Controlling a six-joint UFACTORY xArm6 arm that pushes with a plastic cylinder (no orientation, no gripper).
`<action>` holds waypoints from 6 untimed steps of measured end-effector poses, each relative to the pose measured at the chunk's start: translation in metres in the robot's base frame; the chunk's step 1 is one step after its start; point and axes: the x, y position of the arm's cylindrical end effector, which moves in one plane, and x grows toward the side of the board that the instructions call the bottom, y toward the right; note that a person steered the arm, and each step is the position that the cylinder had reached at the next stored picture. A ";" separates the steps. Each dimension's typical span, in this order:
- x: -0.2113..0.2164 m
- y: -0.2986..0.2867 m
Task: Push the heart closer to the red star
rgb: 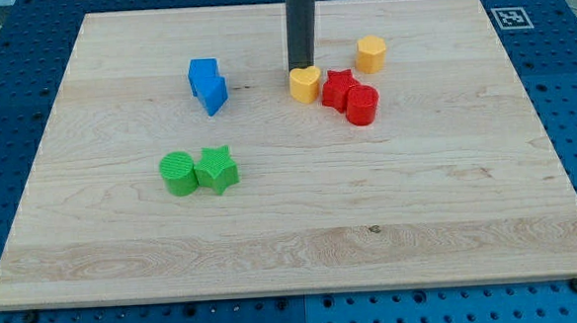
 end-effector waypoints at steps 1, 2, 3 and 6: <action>0.000 0.000; 0.002 0.000; 0.003 0.000; 0.007 0.015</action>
